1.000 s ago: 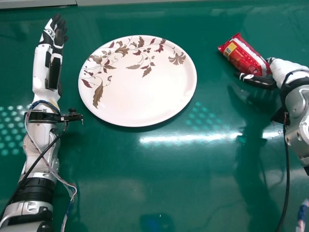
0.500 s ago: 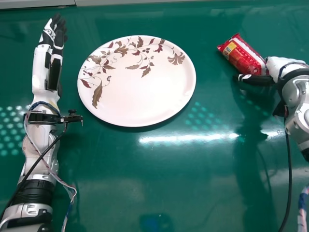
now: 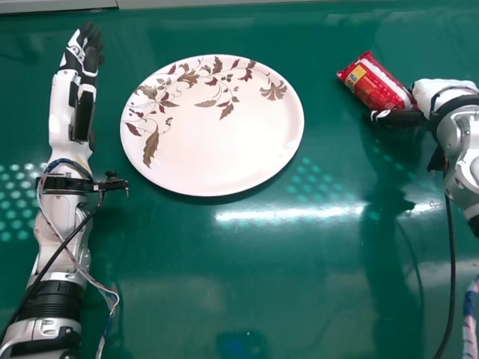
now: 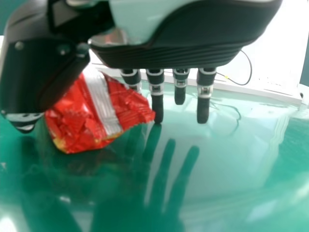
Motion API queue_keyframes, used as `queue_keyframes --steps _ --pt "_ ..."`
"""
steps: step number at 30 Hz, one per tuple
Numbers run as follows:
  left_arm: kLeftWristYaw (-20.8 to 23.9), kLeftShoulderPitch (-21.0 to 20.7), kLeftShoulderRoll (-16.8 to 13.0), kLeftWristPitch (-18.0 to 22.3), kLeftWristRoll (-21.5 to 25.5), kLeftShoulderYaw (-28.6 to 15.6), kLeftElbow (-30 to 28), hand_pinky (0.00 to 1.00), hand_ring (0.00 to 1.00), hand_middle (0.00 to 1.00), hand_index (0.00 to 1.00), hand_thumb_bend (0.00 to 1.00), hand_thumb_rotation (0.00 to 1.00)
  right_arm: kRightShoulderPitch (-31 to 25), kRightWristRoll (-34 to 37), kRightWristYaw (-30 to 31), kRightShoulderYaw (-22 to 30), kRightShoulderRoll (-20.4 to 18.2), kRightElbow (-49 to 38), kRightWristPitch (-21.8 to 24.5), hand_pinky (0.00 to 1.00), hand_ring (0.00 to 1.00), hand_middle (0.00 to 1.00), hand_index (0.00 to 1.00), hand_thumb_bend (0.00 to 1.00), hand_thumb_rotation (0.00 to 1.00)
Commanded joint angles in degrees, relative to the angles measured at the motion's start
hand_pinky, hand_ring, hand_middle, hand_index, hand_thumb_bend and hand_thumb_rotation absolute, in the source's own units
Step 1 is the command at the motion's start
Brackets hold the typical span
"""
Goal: Pick up biscuit and place it in the plate
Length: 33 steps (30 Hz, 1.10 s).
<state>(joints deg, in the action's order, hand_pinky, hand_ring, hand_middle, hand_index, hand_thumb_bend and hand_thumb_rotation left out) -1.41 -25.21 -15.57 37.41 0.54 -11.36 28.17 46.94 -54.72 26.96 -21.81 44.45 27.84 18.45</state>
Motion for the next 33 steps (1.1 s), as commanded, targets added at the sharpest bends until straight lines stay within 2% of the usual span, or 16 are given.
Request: queue_keyframes --steps 1,2,3,4,8,10,11,12,13,14,15,16,19,23,27,33 --pt "0.3 2.4 0.7 -0.4 -0.5 0.5 -0.2 1.00 1.00 1.00 1.00 0.79 0.94 -1.7 0.2 1.4 -1.8 -0.3 2.7 -1.5 0.79 0.84 0.85 0.81 1.00 0.39" --pt "1.2 -0.5 1.0 0.2 -1.3 0.8 4.8 1.00 1.00 1.00 1.00 0.79 0.94 -1.4 0.2 1.3 -2.0 -0.3 3.4 -1.8 0.78 0.83 0.85 0.80 1.00 0.38" --pt "1.9 -2.5 1.2 0.8 -2.0 1.1 8.5 0.90 0.93 0.93 0.95 0.82 0.86 -1.0 0.0 1.2 -2.4 -0.4 4.1 -2.1 0.77 0.83 0.84 0.80 1.00 0.36" --pt "2.5 -4.0 1.2 1.4 -2.5 1.2 11.2 0.86 0.90 0.90 0.93 0.84 0.82 -0.7 0.0 1.2 -2.6 -0.4 4.8 -2.3 0.77 0.82 0.84 0.79 1.00 0.35" --pt "3.7 -5.8 1.2 3.3 -3.2 1.3 14.9 0.81 0.87 0.87 0.91 0.87 0.78 0.7 -0.6 0.3 -4.1 -0.2 7.7 -4.6 0.73 0.77 0.77 0.68 1.00 0.30" --pt "4.2 -6.1 1.0 3.9 -3.6 1.5 15.7 0.83 0.88 0.87 0.90 0.88 0.79 1.4 -0.5 -0.3 -4.3 -0.3 9.1 -5.3 0.67 0.69 0.69 0.60 0.99 0.26" --pt "4.4 -6.2 1.0 4.1 -3.7 1.5 15.9 0.84 0.88 0.87 0.90 0.88 0.80 1.7 -0.5 -0.5 -4.4 -0.3 9.7 -5.6 0.60 0.64 0.66 0.58 0.97 0.22" --pt "4.6 -6.3 1.0 4.4 -3.8 1.6 16.1 0.85 0.88 0.87 0.90 0.88 0.80 1.9 -0.3 -0.8 -4.4 -0.4 10.2 -5.8 0.58 0.63 0.64 0.58 0.96 0.21" --pt "4.7 -6.3 1.0 4.5 -3.9 1.6 16.2 0.85 0.88 0.87 0.91 0.87 0.80 2.1 0.1 -1.1 -4.2 -0.6 10.6 -5.7 0.46 0.54 0.58 0.58 0.95 0.17" --pt "4.7 -6.4 0.9 4.6 -4.0 1.7 16.2 0.85 0.88 0.87 0.91 0.87 0.80 2.2 0.4 -1.5 -3.9 -0.9 11.0 -5.5 0.38 0.47 0.54 0.52 0.70 0.15" --pt "4.8 -6.4 0.9 4.7 -4.0 1.8 16.2 0.85 0.88 0.87 0.91 0.87 0.80 2.0 0.9 -2.8 -3.4 -1.0 10.9 -5.7 0.37 0.47 0.55 0.51 0.61 0.13" --pt "4.8 -6.4 0.9 4.8 -4.1 1.8 16.2 0.84 0.87 0.87 0.91 0.87 0.80 1.4 1.7 -4.8 -2.7 -0.7 10.7 -6.9 0.35 0.44 0.52 0.52 0.56 0.07" --pt "4.9 -6.4 0.9 4.9 -4.0 1.7 16.3 0.84 0.87 0.87 0.91 0.87 0.80 0.0 4.2 -9.0 -1.0 0.3 10.1 -10.5 0.41 0.42 0.51 0.50 0.52 0.01" --pt "4.8 -6.5 0.7 5.0 -3.8 1.7 16.6 0.83 0.87 0.87 0.91 0.88 0.80 -1.2 6.0 -13.3 0.2 1.1 10.1 -14.3 0.43 0.41 0.51 0.50 0.51 0.00" --pt "4.9 -6.5 0.7 5.0 -3.9 1.7 16.6 0.86 0.88 0.87 0.91 0.88 0.80 -1.1 5.9 -13.5 0.2 1.3 9.5 -14.6 0.42 0.41 0.51 0.50 0.51 0.00" --pt "4.8 -6.7 0.7 5.3 -3.7 1.7 17.1 0.84 0.87 0.86 0.91 0.89 0.80 -1.2 5.5 -14.8 0.2 1.5 9.1 -15.0 0.39 0.40 0.52 0.51 0.51 0.00"
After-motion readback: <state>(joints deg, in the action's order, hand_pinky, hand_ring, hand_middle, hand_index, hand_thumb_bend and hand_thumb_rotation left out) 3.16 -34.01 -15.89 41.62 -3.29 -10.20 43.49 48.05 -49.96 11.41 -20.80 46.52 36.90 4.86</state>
